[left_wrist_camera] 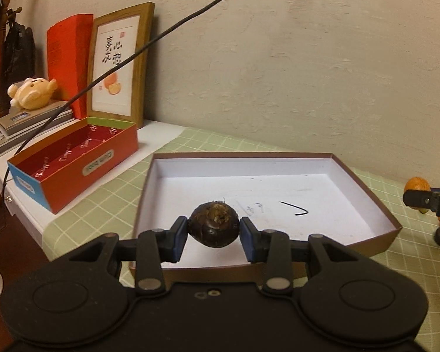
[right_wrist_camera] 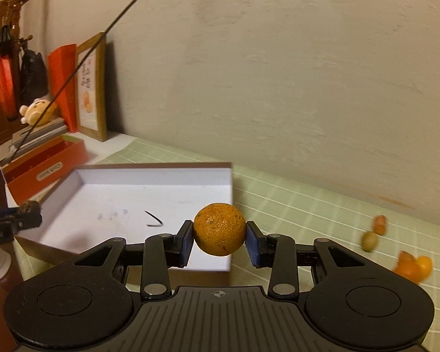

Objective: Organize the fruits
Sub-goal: 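Carry both fruits over the white box and open both grippers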

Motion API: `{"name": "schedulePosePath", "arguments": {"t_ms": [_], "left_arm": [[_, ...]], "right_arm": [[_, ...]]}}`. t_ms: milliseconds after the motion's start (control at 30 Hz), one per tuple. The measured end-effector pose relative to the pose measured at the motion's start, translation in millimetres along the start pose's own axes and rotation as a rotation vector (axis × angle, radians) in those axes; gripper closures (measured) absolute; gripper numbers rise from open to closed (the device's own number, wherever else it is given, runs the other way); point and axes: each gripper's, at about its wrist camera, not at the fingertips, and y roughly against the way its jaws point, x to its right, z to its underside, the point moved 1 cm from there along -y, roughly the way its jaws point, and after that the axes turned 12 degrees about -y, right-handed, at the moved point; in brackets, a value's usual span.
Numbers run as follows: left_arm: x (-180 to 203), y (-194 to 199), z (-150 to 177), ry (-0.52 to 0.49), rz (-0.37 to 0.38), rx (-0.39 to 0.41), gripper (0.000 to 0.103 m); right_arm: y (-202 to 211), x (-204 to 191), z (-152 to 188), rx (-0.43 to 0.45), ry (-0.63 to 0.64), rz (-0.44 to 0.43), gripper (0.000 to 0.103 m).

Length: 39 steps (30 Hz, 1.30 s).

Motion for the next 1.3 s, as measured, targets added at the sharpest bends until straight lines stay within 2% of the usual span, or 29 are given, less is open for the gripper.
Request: {"name": "schedulePosePath", "arguments": {"t_ms": [300,333,367,400,433,467,500,833,1000,1200,1300], "left_arm": [[-15.0,-5.8,7.6,0.024,-0.037,-0.025,0.073],[-17.8,-7.7,8.7,0.033,-0.033,-0.026,0.059],[-19.7,-8.9,9.8,0.037,-0.041,-0.028,0.027],[-20.9,-7.5,10.8,0.040,-0.077,-0.018,0.012],[-21.6,-4.6,10.7,0.036,-0.114,0.001,0.006],[-22.8,-1.5,9.4,0.027,-0.125,0.012,0.006],[-25.0,-0.4,8.5,0.029,-0.135,0.016,0.006],[-40.1,3.0,5.6,0.097,-0.195,0.020,0.006],[-42.1,-1.3,2.6,0.108,-0.137,-0.020,0.006],[-38.9,-1.9,0.5,0.098,-0.095,-0.024,0.006],[-34.4,-3.4,0.6,0.118,-0.031,-0.023,0.006]], "right_arm": [[-27.7,-17.5,-1.3,-0.036,-0.007,-0.043,0.065],[-32.9,-18.3,-0.4,-0.049,-0.007,-0.053,0.065],[-38.0,-19.4,1.0,-0.063,0.002,-0.057,0.057],[-40.6,-21.0,2.7,-0.060,0.015,-0.022,0.019],[-39.1,-22.5,4.3,-0.013,0.025,0.023,0.000],[-33.1,-22.1,6.3,0.056,0.027,0.025,0.000],[-31.7,-22.7,5.5,0.076,0.033,0.011,0.000],[-41.0,-8.8,8.9,0.030,-0.020,0.072,0.000],[-34.3,-10.5,8.0,0.069,-0.024,0.133,0.000],[-30.0,-8.3,5.3,0.014,-0.073,0.084,0.000],[-27.1,-3.8,3.8,0.012,-0.079,0.101,0.000]]}}
